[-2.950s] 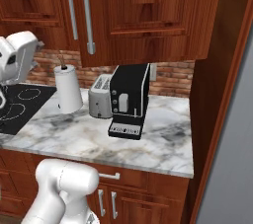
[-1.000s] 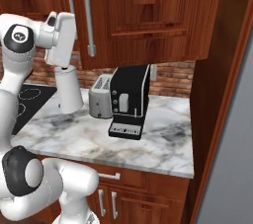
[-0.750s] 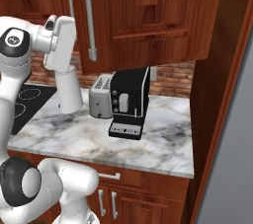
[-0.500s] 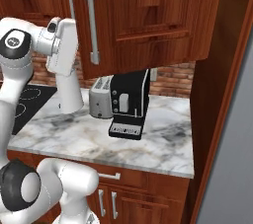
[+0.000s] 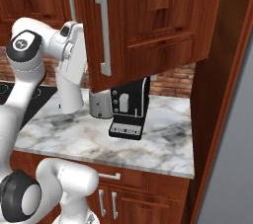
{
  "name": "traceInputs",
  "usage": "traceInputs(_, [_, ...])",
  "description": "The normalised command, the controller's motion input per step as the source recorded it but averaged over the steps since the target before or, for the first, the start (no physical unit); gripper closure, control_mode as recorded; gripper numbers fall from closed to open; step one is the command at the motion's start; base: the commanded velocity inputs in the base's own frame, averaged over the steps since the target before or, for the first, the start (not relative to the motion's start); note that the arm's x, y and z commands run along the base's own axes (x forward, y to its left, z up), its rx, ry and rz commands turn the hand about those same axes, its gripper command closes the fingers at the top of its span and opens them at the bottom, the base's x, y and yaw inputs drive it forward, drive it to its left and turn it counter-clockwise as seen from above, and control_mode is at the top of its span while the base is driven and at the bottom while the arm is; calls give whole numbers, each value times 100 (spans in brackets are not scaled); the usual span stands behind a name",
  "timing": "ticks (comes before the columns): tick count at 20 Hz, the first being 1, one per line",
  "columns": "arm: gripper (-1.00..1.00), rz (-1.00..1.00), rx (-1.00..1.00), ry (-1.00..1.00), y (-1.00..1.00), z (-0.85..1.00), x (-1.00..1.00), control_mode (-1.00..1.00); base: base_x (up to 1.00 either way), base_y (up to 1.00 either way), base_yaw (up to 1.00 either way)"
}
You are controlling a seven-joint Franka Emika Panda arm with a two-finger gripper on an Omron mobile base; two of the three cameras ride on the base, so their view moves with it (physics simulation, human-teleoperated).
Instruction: Get the candle and the beer from the cabinet and move them to the dining counter.
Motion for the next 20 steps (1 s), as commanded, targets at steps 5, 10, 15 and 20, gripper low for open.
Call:
traceInputs(5, [-100,-18,0,1,-79,-13,-80,-100,0,0,0])
traceInputs(10, [-100,-18,0,3,-84,-10,-71,-100,0,0,0])
traceInputs(15, [-100,-13,0,1,-68,-9,-42,-100,0,0,0])
traceInputs(20, [-100,-6,0,0,-55,0,-5,-100,0,0,0])
